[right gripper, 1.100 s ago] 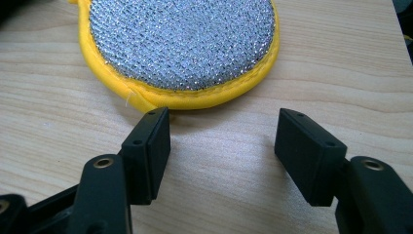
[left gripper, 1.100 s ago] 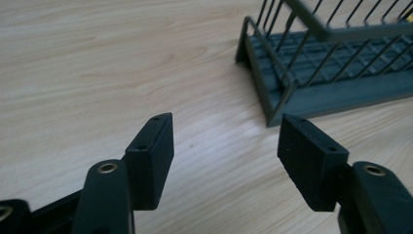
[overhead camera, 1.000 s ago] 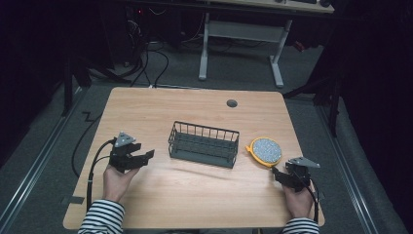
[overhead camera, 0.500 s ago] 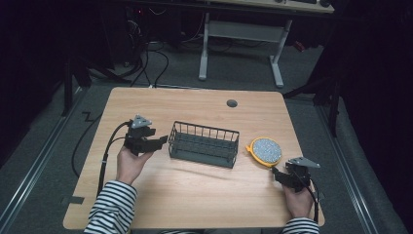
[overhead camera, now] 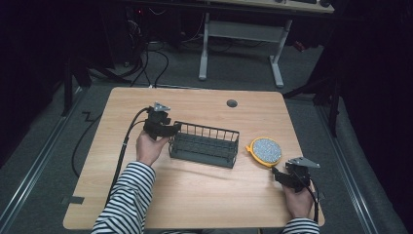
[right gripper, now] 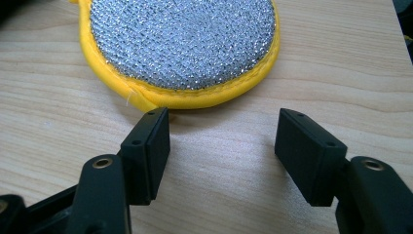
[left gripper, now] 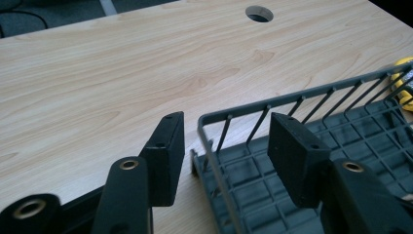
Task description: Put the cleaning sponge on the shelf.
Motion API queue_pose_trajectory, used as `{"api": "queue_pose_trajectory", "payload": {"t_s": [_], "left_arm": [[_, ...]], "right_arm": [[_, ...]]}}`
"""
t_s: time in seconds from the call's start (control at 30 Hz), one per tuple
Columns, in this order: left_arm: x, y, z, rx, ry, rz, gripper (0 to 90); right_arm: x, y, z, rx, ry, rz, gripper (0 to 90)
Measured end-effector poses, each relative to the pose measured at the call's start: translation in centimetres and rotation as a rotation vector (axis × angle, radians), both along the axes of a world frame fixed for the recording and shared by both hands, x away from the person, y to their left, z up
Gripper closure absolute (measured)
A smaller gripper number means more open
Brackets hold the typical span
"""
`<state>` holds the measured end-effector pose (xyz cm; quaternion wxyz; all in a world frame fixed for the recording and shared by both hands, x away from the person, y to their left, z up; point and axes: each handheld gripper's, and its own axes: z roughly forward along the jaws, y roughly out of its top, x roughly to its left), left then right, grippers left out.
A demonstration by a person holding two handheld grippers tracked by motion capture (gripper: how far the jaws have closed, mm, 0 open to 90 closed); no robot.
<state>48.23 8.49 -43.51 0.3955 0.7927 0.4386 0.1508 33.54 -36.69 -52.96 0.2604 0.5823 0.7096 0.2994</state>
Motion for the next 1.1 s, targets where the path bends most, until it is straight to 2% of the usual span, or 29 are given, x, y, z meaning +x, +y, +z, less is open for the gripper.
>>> {"api": "queue_pose_trajectory", "payload": {"t_s": [0.17, 0.2, 0.5, 0.6, 0.7, 1.1], "left_arm": [[0.5, -0.3, -0.5, 0.003, 0.015, 0.016, 53.1], [0.6, -0.3, -0.6, 0.026, 0.022, 0.023, 53.9], [0.8, -0.8, -1.5, 0.068, 0.025, 0.037, 64.7], [0.8, -1.0, -1.9, 0.060, 0.032, 0.050, 68.2], [0.7, -0.7, -2.0, 0.022, 0.039, 0.066, 70.2], [0.7, -0.6, -2.1, 0.006, 0.047, 0.094, 71.0]], "right_arm": [[0.0, 0.0, 0.0, 0.001, 0.000, 0.001, 37.6], [0.0, 0.0, 0.0, 0.001, 0.000, 0.000, 37.6], [0.0, 0.0, 0.0, -0.001, -0.001, 0.006, 37.6], [0.0, 0.0, 0.0, -0.001, 0.000, 0.006, 37.5], [0.0, 0.0, 0.0, -0.001, 0.000, 0.007, 37.5], [-0.1, 0.1, 0.0, 0.000, 0.000, 0.005, 37.2]]}}
